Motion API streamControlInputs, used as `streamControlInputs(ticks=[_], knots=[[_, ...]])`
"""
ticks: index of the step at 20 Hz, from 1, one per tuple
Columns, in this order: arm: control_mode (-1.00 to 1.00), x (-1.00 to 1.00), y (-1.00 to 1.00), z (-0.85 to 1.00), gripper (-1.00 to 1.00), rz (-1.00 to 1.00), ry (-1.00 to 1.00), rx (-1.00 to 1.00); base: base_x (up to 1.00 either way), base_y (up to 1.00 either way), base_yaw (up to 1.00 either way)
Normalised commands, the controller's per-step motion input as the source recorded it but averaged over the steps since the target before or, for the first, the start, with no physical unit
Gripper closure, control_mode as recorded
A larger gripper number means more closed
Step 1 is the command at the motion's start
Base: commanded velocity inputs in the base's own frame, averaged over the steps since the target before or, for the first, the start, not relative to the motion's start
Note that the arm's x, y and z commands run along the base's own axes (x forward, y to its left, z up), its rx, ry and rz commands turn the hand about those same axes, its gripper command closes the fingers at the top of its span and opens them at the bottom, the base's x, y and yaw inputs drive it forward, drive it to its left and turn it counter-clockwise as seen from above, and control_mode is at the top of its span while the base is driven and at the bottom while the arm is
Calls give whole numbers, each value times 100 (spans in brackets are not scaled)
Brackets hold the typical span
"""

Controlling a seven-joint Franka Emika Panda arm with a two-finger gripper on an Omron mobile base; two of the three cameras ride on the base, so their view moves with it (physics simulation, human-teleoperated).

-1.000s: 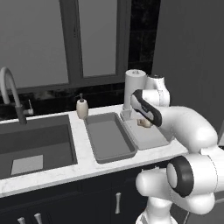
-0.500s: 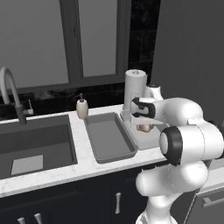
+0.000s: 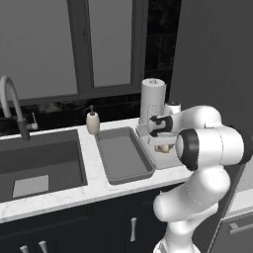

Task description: Place one onion and one steak in each tupperware on the nearby counter, to pack two identical lunches.

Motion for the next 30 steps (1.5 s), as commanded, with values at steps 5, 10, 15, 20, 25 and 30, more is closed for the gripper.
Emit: streamControlInputs(ticks=[5,10,15,20,25,30], knots=[[-100,25,-6,-6,100,13,0,0,0,0,0],[-100,31,0,-1,100,11,0,0,0,0,0],[-100,1,0,0,100,8,0,0,0,0,0],[-100,0,0,0,-100,4,0,0,0,0,0],[-100,0,0,0,-100,0,0,0,0,0,0],[-100,-2,0,22,-100,0,0,0,0,0,0]])
